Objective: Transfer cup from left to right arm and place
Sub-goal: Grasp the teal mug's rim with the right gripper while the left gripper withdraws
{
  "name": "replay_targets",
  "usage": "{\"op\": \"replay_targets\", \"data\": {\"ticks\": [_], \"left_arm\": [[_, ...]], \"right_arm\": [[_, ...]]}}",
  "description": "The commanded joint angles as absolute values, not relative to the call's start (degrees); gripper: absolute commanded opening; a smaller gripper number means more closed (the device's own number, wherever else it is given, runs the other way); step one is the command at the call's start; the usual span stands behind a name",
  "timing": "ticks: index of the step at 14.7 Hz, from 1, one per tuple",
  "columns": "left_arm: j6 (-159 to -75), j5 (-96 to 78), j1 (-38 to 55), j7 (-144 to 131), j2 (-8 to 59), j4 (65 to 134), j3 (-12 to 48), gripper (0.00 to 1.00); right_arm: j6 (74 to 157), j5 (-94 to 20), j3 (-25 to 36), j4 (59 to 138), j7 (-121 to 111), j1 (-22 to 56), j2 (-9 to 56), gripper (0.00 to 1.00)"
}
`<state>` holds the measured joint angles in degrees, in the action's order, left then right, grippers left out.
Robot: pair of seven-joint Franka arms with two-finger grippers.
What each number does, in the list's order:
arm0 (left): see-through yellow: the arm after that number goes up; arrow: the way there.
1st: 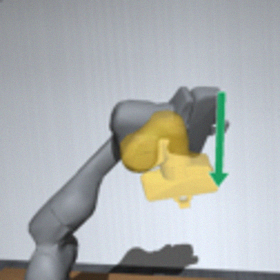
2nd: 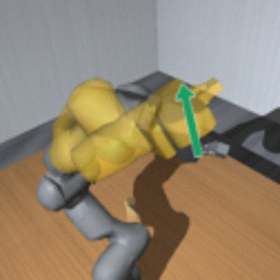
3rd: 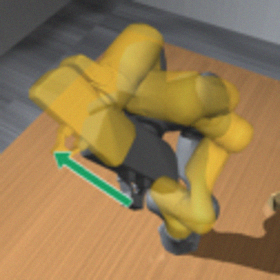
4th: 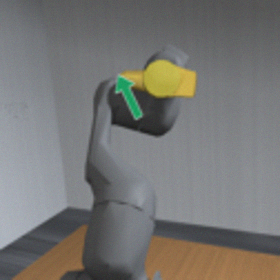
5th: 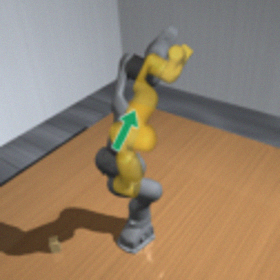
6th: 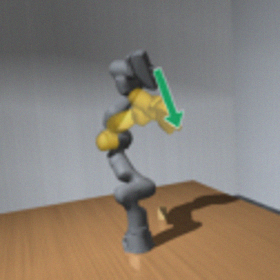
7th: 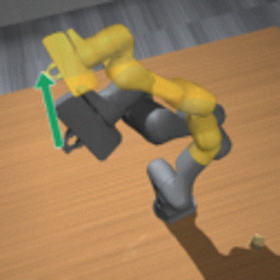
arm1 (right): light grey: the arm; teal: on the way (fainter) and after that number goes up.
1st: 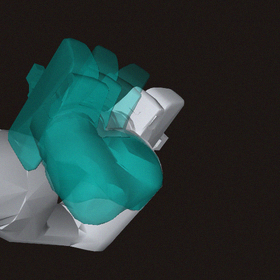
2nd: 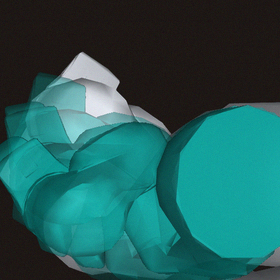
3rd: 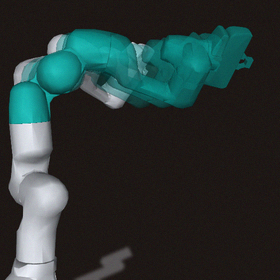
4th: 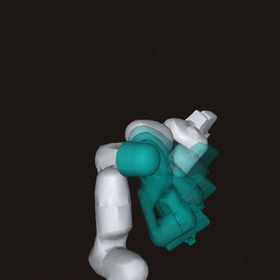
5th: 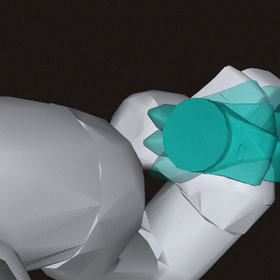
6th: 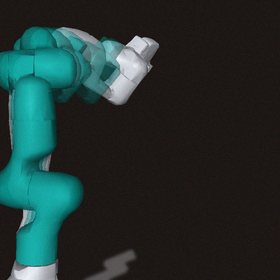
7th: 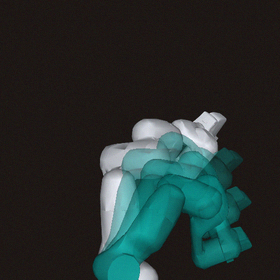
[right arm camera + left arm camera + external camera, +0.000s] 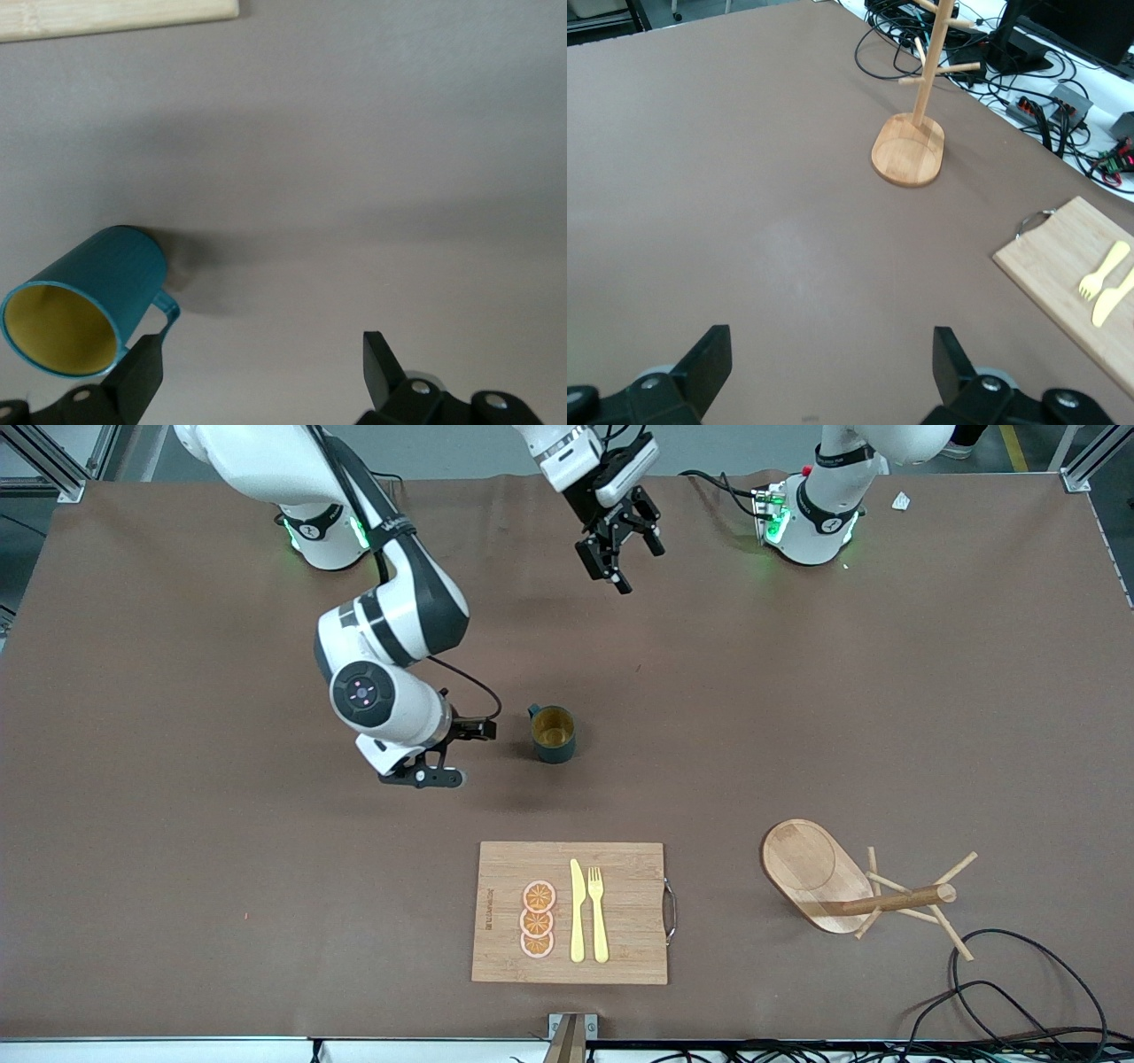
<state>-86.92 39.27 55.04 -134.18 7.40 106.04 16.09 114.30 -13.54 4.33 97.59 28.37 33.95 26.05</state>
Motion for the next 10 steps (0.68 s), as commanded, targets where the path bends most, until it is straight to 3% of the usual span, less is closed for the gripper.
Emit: {"op": "replay_targets", "data": {"ticks": [1,10], "left_arm": [[-88.07,35.52,50.21,-125.63,1.6,106.97,16.08,1.0],[-88.42,29.18,32.01,-97.15,-1.85,98.97,15.82,1.0]], "right_arm": [[118.81,-14.85,4.75,102.39,33.2,36.9,23.2,1.0],[131.38,-15.29,4.83,103.62,41.75,43.86,26.8,1.0]]}}
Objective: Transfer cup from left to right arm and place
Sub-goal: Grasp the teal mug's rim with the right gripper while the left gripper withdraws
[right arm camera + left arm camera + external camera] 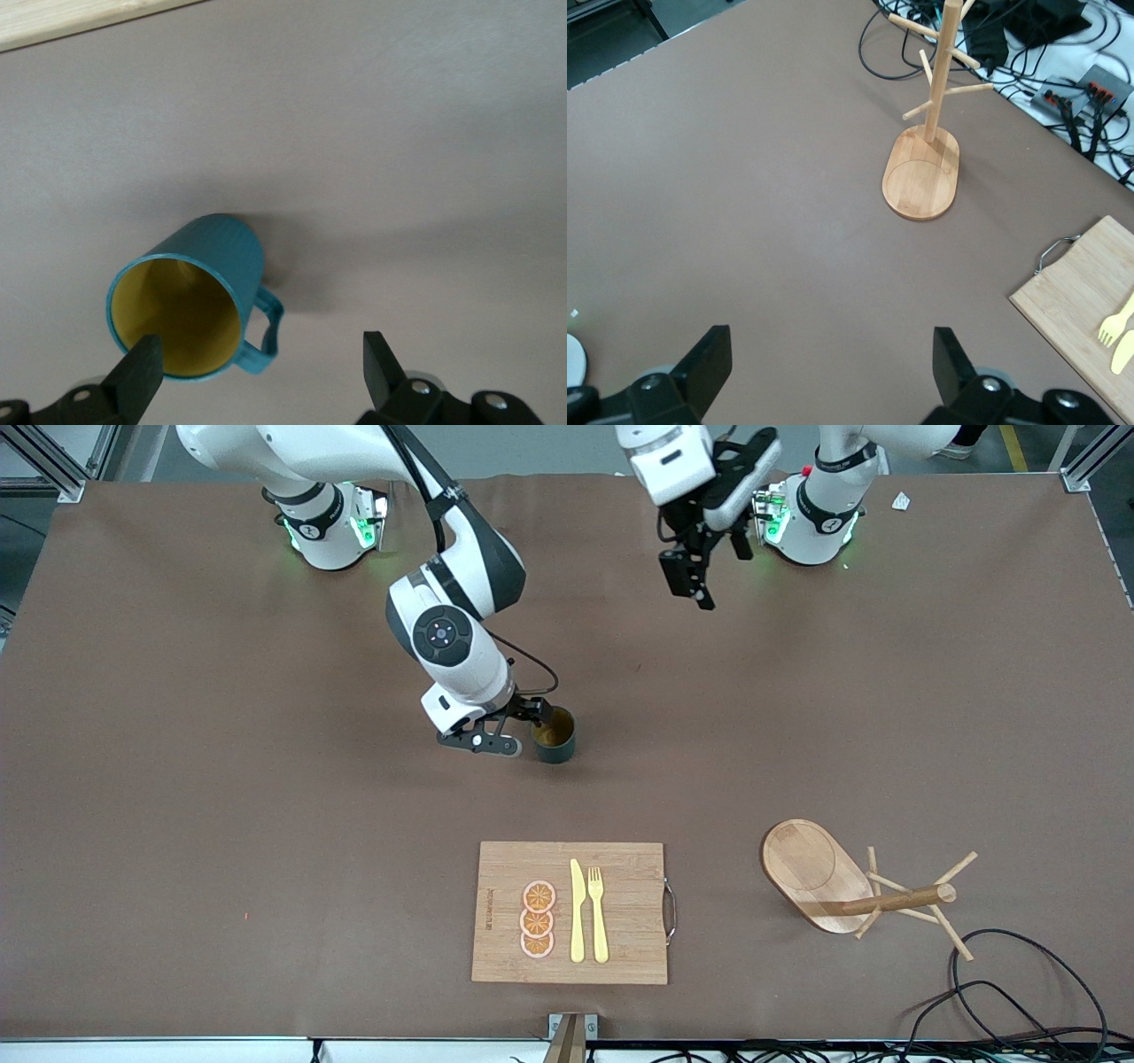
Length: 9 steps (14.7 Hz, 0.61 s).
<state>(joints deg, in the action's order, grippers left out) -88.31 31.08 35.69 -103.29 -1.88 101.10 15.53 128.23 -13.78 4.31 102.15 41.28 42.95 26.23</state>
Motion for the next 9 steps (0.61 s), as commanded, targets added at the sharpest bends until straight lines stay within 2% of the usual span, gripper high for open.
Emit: {"op": "replay_targets", "data": {"ticks": [1,3,5,7,9], "left_arm": [[-88.42,28.83,30.17,-94.07,-1.85,98.01,15.82,1.0],[-88.42,25.94,26.3,-88.8,-1.06,95.02,15.82,1.0],[-88.77,23.48,21.91,-81.86,-0.7,93.26,15.82,1.0],[-89.65,21.81,17.95,-76.23,-0.27,93.34,15.82,1.0],[-89.56,21.53,15.22,-73.23,0.96,93.34,15.73,1.0]], "right_arm": [[132.44,-15.21,4.83,103.54,41.66,44.03,27.59,1.0],[134.29,-15.21,4.83,103.54,41.66,44.56,28.82,0.99],[136.31,-15.21,4.83,103.54,41.66,45.44,30.4,0.94],[136.41,-15.21,4.83,103.54,41.57,45.53,30.67,0.81],[136.49,-15.12,4.83,103.54,41.57,45.79,30.76,0.61]]}}
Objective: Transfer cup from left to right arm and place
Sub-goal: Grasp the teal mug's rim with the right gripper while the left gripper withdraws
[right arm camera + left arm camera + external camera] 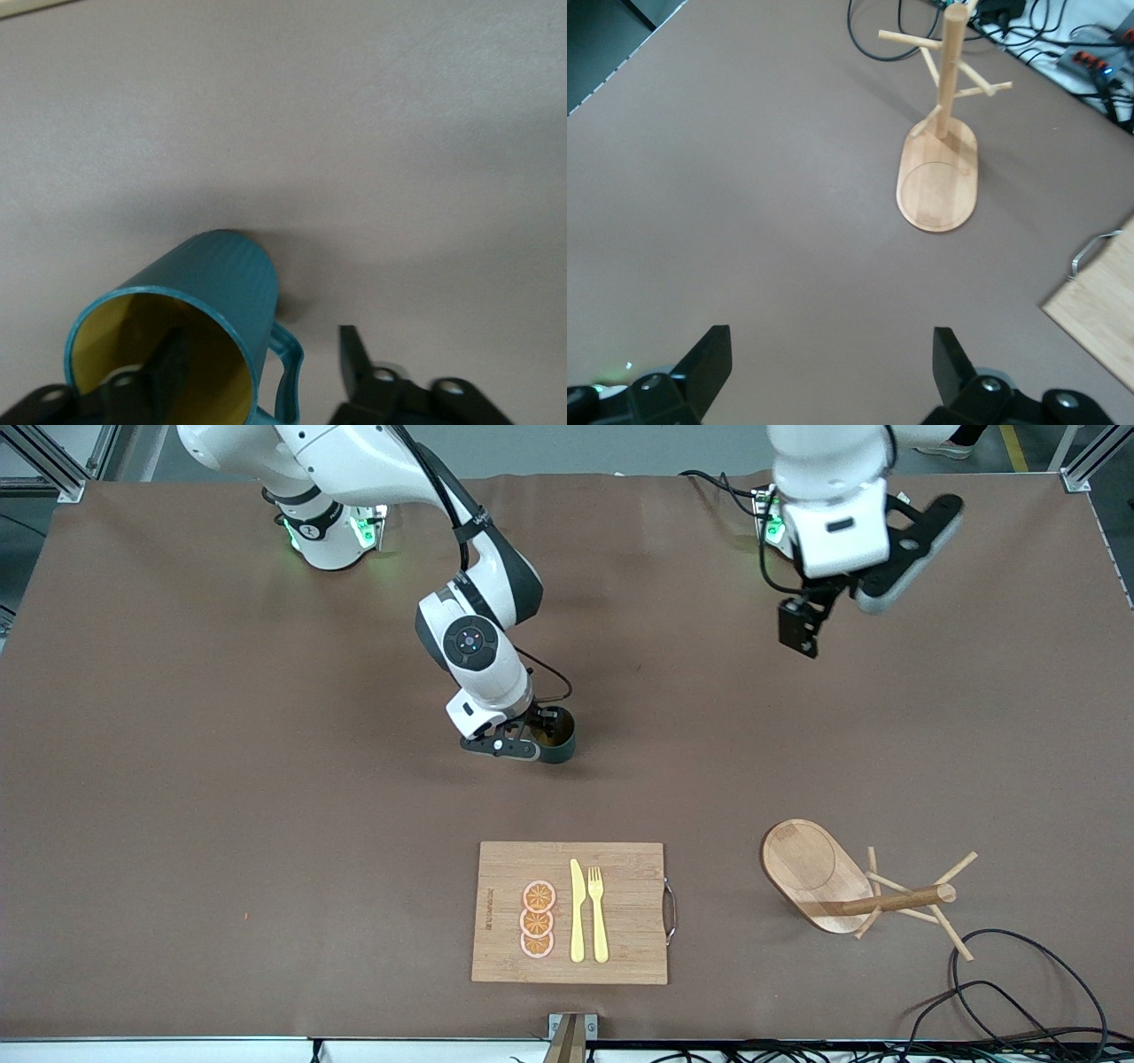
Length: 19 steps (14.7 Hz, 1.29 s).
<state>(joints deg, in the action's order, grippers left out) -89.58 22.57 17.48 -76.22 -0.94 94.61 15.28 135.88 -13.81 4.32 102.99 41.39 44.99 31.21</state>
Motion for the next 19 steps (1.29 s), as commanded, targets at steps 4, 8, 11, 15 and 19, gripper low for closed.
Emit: {"op": "replay_targets", "data": {"ticks": [4,8,11,15,19], "left_arm": [[-89.65,20.83,9.76,-64.87,2.81,93.34,15.73,1.0],[-89.65,21.27,7.47,-58.47,3.78,93.16,15.73,1.0],[-89.65,21.18,5.9,-55.12,3.78,92.38,15.64,1.0],[-89.56,20.65,4.92,-51.86,4.31,89.31,15.73,1.0],[-89.56,18.29,3.17,-45.37,4.31,88.07,15.64,1.0]], "right_arm": [[136.41,-15.03,4.83,103.45,41.31,45.79,30.76,0.2],[135.71,-15.03,4.92,103.1,40.96,45.36,30.59,0.0],[129.06,-11.54,7.8,100.04,39.3,43.69,29.27,0.0],[121.47,-8.44,11.25,97.38,27.46,38.08,26.99,0.0],[120.94,-8.53,11.25,97.47,12.69,27.71,26.1,0.0]]}}
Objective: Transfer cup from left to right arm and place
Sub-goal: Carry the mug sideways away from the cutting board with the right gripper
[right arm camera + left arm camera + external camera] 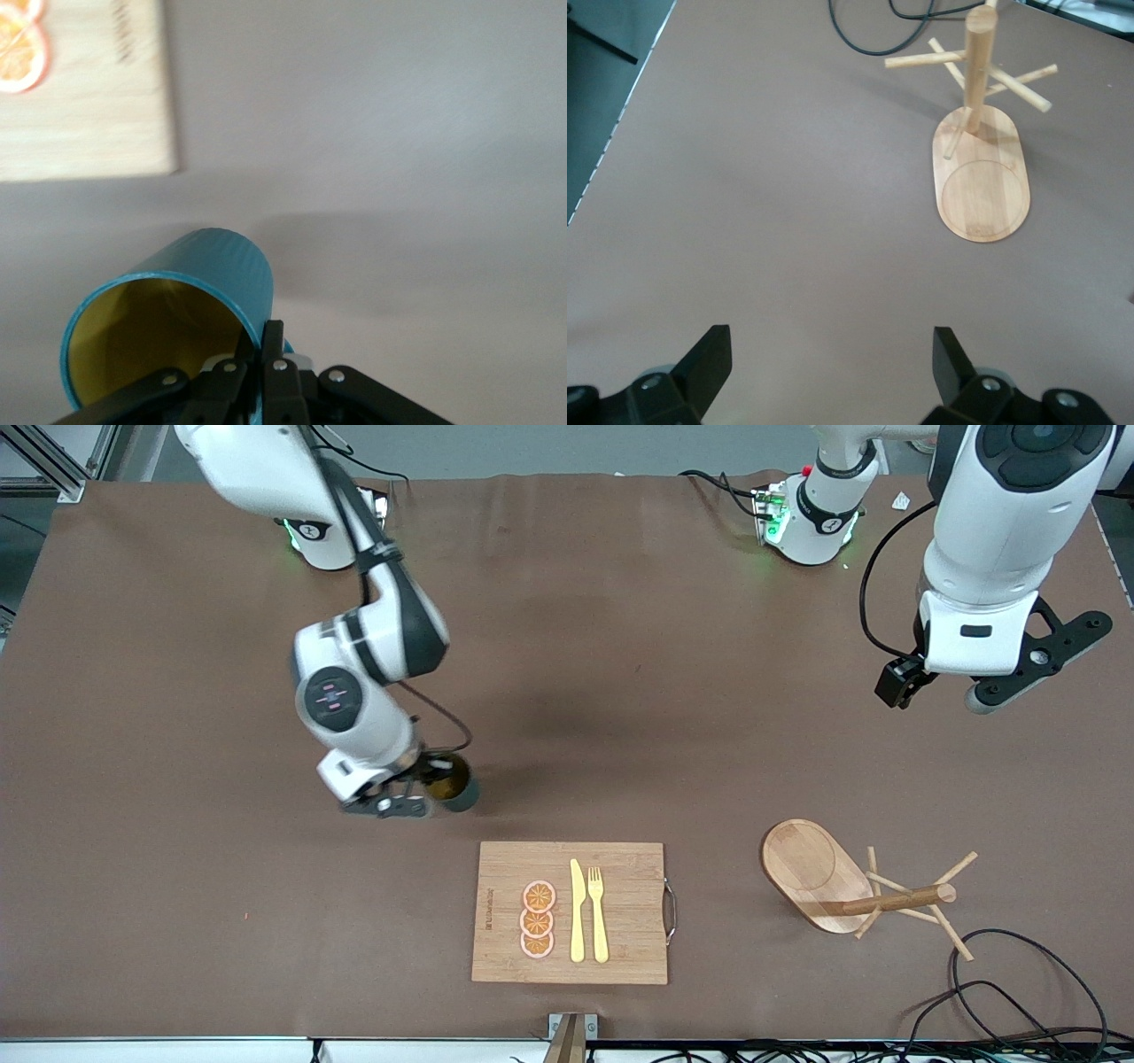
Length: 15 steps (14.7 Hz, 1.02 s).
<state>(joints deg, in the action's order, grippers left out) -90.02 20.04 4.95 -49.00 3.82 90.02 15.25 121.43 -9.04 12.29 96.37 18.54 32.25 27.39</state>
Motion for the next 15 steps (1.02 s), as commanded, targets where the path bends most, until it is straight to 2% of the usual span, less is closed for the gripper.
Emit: {"op": "replay_targets", "data": {"ticks": [1,5,10,15], "left_arm": [[-89.47,16.63,2.12,-43.0,4.22,87.81,15.64,1.0],[-89.74,10.21,-1.58,-31.59,4.13,87.1,14.95,1.0],[-89.3,6.78,-2.37,-20.32,1.94,87.63,12.4,1.0],[-89.47,0.88,-3.52,-13.48,-2.8,93.07,9.41,1.0]], "right_arm": [[120.94,-8.53,11.25,97.64,9.44,25.68,26.02,0.0],[118.48,-8.53,11.25,98.7,-2.96,16.98,25.84,0.0],[119.26,-8.26,11.43,104.67,-14.04,9.33,23.47,0.0],[128.39,-8.26,11.34,109.86,-20.47,5.28,23.55,0.0]]}}
